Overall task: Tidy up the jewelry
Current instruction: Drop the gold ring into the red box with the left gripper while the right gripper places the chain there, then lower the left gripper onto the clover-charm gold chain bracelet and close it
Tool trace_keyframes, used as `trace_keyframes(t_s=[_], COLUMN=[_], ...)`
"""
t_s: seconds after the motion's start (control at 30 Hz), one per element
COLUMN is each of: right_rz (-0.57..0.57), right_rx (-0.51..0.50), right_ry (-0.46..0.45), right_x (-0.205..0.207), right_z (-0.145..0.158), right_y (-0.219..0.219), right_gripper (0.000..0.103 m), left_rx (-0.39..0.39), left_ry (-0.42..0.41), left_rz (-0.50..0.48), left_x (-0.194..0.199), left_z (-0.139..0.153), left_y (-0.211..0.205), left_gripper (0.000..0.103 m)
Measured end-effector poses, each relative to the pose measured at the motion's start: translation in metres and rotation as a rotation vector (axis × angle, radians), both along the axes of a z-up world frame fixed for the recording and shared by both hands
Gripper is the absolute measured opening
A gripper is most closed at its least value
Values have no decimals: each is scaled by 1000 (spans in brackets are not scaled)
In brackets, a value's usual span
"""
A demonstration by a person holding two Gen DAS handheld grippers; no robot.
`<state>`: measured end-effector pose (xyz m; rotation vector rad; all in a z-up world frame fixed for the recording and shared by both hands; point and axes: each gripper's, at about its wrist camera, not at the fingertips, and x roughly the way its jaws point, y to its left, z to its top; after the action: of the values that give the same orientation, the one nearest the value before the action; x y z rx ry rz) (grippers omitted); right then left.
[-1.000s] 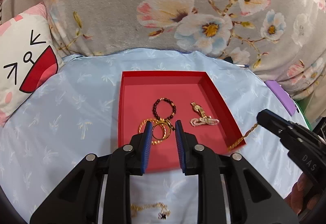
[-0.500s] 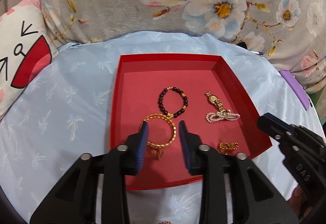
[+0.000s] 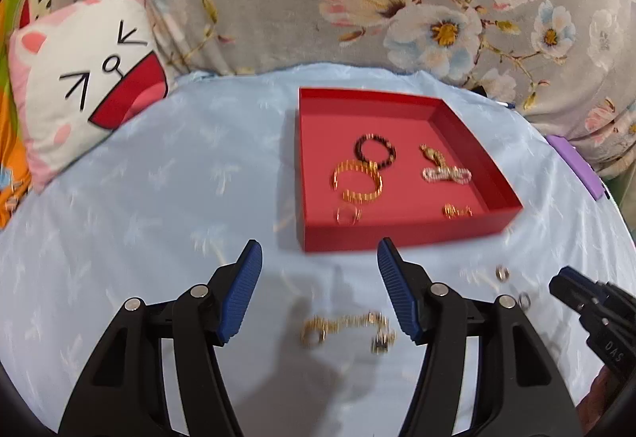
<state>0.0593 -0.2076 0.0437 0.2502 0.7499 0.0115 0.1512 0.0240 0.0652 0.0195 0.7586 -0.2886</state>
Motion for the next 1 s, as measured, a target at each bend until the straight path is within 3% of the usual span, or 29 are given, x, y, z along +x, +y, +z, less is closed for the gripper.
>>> trace_keyframes(t_s=[0.33, 0.6, 0.7, 0.77, 0.9, 1.0], right_rz=[-30, -44, -45, -43, -41, -41], right_rx=[40, 54, 50, 48, 51, 51], right_ry=[97, 102, 103, 102, 103, 104], right_x=[-56, -64, -64, -64, -63, -62], right_z=[-40, -45, -46, -46, -46, -46], right_y=[-4, -7, -7, -6, -6, -6], right_gripper=[24, 24, 24, 24, 24, 24], left_rx=[-25, 29, 31, 45, 51, -7], left_ry=[98, 119, 153, 134, 129, 157], left_rz=[-52, -68, -69, -67, -97, -115], left_x=[-48, -43, -37, -39, -41, -41], left_z=[-39, -54, -62, -64, -65, -64], left_y=[-18, -53, -57, -58, -60, -54], left_gripper=[59, 54, 43, 37, 4, 0])
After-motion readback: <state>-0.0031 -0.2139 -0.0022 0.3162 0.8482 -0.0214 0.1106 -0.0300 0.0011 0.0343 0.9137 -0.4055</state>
